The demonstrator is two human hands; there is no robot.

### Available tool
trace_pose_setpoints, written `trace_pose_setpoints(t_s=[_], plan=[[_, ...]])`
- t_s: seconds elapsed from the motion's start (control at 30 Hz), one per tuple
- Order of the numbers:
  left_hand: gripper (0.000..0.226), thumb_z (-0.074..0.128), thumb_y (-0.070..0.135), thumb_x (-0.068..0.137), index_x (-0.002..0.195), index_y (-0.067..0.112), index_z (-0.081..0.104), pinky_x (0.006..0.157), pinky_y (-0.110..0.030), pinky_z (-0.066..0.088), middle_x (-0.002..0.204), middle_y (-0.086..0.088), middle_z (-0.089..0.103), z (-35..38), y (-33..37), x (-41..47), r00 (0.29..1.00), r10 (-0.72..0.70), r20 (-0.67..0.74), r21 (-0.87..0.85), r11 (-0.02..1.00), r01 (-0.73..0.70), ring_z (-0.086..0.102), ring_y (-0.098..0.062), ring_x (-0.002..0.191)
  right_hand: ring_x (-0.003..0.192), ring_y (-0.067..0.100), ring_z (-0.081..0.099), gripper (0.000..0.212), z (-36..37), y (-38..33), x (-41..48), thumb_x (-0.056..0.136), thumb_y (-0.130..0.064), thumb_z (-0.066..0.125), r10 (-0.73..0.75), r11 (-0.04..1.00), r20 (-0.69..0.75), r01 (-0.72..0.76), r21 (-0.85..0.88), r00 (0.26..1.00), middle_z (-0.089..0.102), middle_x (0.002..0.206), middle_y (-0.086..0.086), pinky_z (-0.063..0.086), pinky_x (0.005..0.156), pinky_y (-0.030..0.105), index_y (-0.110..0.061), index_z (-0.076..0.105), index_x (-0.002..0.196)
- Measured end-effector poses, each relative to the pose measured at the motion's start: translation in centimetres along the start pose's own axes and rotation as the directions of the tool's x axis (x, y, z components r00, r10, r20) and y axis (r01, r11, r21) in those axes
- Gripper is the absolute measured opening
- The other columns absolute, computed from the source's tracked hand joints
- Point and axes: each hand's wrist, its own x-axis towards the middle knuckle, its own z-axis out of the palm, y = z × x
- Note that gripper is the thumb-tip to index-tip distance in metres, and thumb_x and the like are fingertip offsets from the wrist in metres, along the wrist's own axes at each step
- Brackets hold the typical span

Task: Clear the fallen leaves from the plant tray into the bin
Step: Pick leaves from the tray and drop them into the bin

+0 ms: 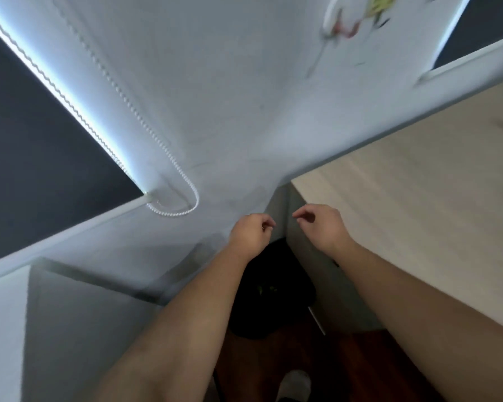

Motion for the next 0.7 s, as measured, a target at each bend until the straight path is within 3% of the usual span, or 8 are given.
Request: trace_pose_setpoints(t_s=[0.1, 0.23, 0.43, 0.6, 0.7], plan=[[0.019, 0.057, 0.018, 0.084, 0.094, 0.023, 0.071, 0.088, -0.035, 0.053, 0.100, -0.006, 0.074, 0.0, 5.8, 0.0, 0.990, 0.140, 0.031, 0.044, 0.989, -0.141, 0.067, -0.025, 0.095, 0.083, 0.018, 0.065, 0.015, -5.1, 1.1, -2.7, 0.081, -0.006, 0.060, 0.019, 0.999, -0.130, -0.014, 0.039, 0.991, 0.075, 0.092, 0.007, 0.046, 0.084, 0.020, -0.011, 0.073, 0.086], [0.015, 0.058, 0.020, 0.084, 0.090, 0.025, 0.071, 0.084, -0.032, 0.054, 0.097, 0.000, 0.074, 2.4, 14.7, -1.3, 0.935, 0.335, 0.113, 0.052, 0.938, -0.342, 0.067, -0.020, 0.089, 0.076, 0.013, 0.062, 0.016, -11.9, 5.0, -8.2, 0.082, -0.004, 0.059, 0.125, 0.991, -0.251, -0.111, 0.068, 0.960, 0.073, 0.088, 0.005, 0.042, 0.078, 0.018, -0.012, 0.073, 0.084], [0.016, 0.057, 0.020, 0.085, 0.095, 0.021, 0.069, 0.085, -0.033, 0.054, 0.101, -0.001, 0.072, 9.6, 26.5, -5.5, 0.733, 0.598, 0.324, 0.053, 0.762, -0.645, 0.066, -0.020, 0.093, 0.072, 0.009, 0.058, 0.017, -18.8, 12.7, -18.6, 0.081, -0.006, 0.059, 0.303, 0.951, -0.418, -0.301, 0.071, 0.857, 0.071, 0.085, -0.002, 0.040, 0.072, 0.016, -0.014, 0.073, 0.087], [0.031, 0.059, 0.018, 0.083, 0.114, 0.023, 0.061, 0.092, -0.033, 0.047, 0.118, -0.002, 0.061, 15.2, 32.0, -8.8, 0.521, 0.684, 0.510, 0.138, 0.533, -0.835, 0.056, -0.020, 0.112, 0.085, 0.018, 0.063, 0.015, -20.6, 17.6, -25.7, 0.081, -0.012, 0.062, 0.427, 0.892, -0.501, -0.442, 0.097, 0.752, 0.072, 0.094, 0.003, 0.050, 0.081, 0.027, -0.014, 0.071, 0.093], [0.039, 0.060, 0.015, 0.081, 0.119, 0.021, 0.059, 0.096, -0.035, 0.047, 0.124, -0.002, 0.059, 17.9, 33.5, -10.4, 0.434, 0.709, 0.556, 0.123, 0.446, -0.886, 0.054, -0.021, 0.116, 0.094, 0.017, 0.062, 0.021, -20.9, 20.0, -28.8, 0.081, -0.017, 0.064, 0.504, 0.842, -0.500, -0.531, 0.100, 0.704, 0.068, 0.101, 0.003, 0.046, 0.083, 0.025, -0.016, 0.068, 0.101]])
